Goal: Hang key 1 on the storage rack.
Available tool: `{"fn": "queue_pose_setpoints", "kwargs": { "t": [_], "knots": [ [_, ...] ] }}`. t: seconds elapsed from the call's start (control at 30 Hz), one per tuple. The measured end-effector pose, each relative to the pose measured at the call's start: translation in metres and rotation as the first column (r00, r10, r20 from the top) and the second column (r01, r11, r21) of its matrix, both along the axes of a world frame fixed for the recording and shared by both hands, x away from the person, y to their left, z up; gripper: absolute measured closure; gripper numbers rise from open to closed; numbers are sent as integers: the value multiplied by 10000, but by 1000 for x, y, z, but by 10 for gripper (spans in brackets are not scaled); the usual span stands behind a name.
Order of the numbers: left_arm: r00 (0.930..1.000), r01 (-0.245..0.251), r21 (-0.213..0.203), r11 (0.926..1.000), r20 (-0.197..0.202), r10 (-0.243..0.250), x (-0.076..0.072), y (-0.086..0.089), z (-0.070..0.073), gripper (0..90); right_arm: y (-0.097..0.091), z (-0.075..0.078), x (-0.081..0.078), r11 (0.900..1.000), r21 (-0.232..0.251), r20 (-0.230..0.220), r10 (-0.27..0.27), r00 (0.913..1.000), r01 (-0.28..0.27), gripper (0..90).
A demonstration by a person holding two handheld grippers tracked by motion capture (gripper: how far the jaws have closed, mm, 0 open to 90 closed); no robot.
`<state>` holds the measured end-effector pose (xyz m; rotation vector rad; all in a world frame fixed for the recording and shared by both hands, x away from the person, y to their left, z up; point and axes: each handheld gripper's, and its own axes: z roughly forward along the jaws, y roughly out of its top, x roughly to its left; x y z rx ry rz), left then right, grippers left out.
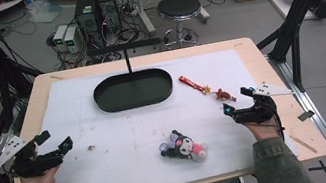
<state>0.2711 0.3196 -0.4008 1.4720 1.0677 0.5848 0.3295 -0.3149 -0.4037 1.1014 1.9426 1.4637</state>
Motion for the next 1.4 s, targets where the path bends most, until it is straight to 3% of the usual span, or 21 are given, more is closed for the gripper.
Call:
{"fn": "queue_pose_setpoints", "kwargs": {
  "t": [0.2,0.27,0.73,0.8,1.03,1.3,1.4],
  "knots": [
    [9999,50,-20,10000,-108,-50,1,1,0,34,0,-1,0,10000,-67,-190,27,9998,-28,7],
    [9997,229,-228,9995,-88,-231,1,1,0,34,1,-1,0,9999,-96,-253,91,9996,-94,8],
    [9990,453,-203,9988,-54,-455,2,-1,0,34,9,-6,4,9978,-592,-596,257,9979,-292,7],
    [9991,421,-199,9989,-84,-423,0,-2,0,34,9,-5,6,9987,-378,-656,313,9974,-338,7],
    [9989,435,-153,9989,-185,-438,-3,-3,-1,34,11,11,18,9997,-197,-684,148,9976,-161,8],
    [9987,469,-46,9989,-200,-470,-3,-4,-2,34,22,27,40,9957,-806,-726,390,9966,-449,8],
    [9986,477,-51,9988,-211,-478,-3,-3,-2,34,27,32,49,9909,-1146,-1003,590,9932,-704,8]
  ]
}}
